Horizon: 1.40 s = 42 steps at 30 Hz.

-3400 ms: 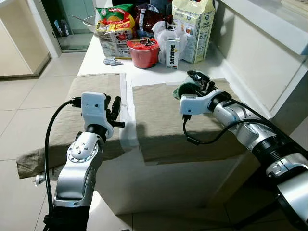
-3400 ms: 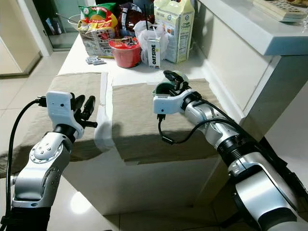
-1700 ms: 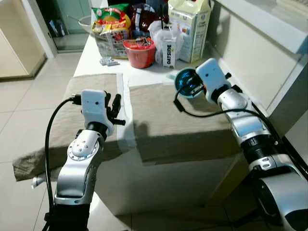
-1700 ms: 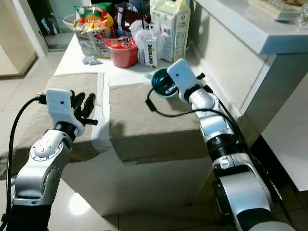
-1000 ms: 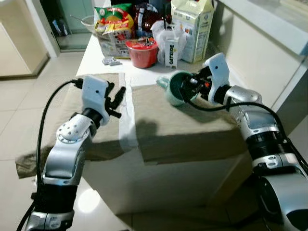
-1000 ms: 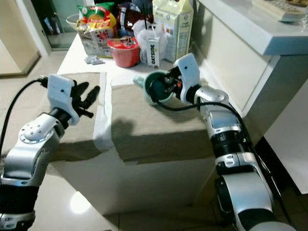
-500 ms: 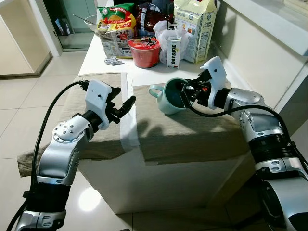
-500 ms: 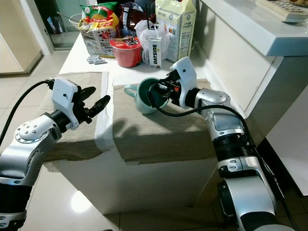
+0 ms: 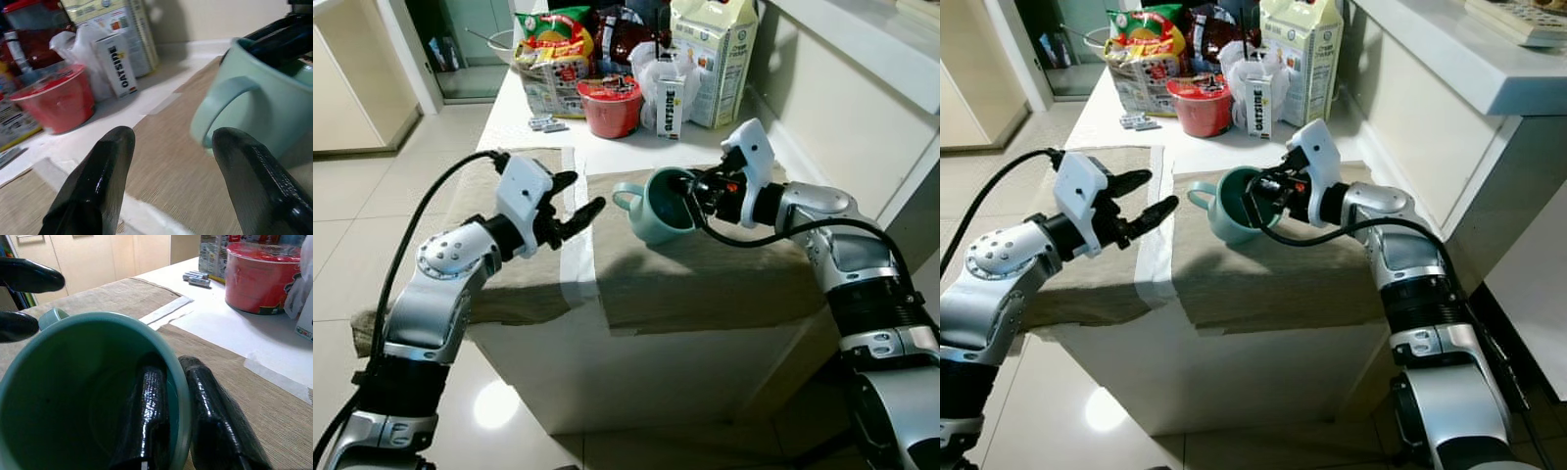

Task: Setting the table

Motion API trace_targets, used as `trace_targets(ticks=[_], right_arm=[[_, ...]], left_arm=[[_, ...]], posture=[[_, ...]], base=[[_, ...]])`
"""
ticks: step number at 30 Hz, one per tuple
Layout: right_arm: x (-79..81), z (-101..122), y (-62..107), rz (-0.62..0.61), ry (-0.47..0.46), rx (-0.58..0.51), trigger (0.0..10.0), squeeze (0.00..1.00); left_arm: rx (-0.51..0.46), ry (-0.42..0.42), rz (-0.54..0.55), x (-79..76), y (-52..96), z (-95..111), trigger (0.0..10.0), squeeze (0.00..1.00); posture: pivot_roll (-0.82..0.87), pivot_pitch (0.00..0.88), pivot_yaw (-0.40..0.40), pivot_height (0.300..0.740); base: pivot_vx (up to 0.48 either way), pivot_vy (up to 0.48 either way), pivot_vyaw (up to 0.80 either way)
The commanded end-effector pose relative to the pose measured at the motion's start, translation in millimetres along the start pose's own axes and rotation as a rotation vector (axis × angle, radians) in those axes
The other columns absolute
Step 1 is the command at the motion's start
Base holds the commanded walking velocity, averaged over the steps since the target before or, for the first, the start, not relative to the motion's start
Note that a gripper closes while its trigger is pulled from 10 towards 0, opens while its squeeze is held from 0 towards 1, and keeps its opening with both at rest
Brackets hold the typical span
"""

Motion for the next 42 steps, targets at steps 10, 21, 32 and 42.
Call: trace_targets(ticks=[10,21,32,42], right_arm=[[12.7,-5.3,-3.9,0.048,-0.006,0.024,0.0,0.00],[18.6,-1.0,-5.0,0.067,-0.007,0.007,0.0,0.00],[21.2,-0.4,-3.8,0.071,-0.003,0.008,0.0,0.00],[22.4,-1.2,-2.1,0.072,-0.001,0.010,0.0,0.00]], left_arm=[[-0.009,-0.006,-0.091,-12.5,-7.7,4.3,10.0,0.00],[0.003,0.037,-0.113,-17.6,-11.7,0.2,10.0,0.00],[0.007,0.027,-0.090,-13.0,-14.2,-1.3,0.0,0.00],[0.000,0.035,-0.087,-12.0,-13.3,-0.8,0.0,0.00]], posture=[[-0.11,0.007,0.052,0.740],[-0.12,0.004,0.053,0.740],[-0.12,0.000,0.052,0.740],[-0.12,0.000,0.052,0.740]], base=[[0.000,0.000,0.00],[0.000,0.000,0.00],[0.000,0.000,0.00],[0.000,0.000,0.00]])
Point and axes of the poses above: a point about 5 cm out from each wrist's last joint towards the gripper, its own y axis pointing back from the gripper into the wrist, its own z axis along the axis of the wrist's last joint, x = y × z, the point moved 5 cm from there along -y, pointing out of the wrist towards the gripper, and after that the axes turned 2 degrees about y, right-handed, at the moved point
